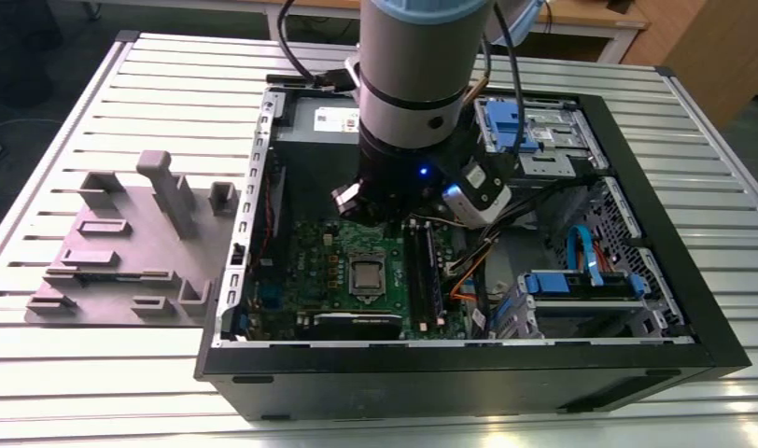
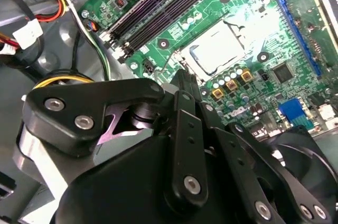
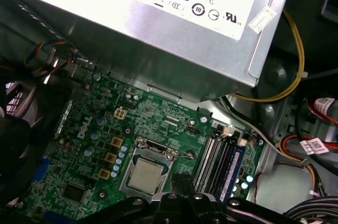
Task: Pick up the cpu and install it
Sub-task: 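Close the cpu cover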
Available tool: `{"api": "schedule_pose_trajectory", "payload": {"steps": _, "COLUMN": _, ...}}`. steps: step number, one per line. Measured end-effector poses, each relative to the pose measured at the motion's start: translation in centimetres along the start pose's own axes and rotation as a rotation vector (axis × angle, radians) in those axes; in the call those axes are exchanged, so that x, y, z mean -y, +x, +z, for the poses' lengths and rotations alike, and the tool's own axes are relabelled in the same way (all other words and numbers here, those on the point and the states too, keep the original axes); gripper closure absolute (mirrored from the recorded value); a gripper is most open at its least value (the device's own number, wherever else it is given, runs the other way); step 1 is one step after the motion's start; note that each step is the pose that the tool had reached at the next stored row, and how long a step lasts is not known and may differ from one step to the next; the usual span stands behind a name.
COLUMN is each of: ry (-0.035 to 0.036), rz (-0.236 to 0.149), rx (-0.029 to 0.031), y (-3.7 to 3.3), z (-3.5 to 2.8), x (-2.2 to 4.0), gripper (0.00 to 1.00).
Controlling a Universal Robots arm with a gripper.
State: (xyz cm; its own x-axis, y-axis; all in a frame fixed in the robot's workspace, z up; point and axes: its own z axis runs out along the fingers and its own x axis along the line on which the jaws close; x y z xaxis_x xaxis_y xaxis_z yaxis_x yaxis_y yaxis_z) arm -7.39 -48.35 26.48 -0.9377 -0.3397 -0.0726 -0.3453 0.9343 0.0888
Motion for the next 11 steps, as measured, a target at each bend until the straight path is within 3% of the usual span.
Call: {"api": "schedule_pose_trajectory", "payload": {"steps": 11, "ry": 0.0008, "rz": 0.003, "rx": 0.0001, "y": 0.31, "z": 0.38, "x": 0.04, "gripper": 0.90}}
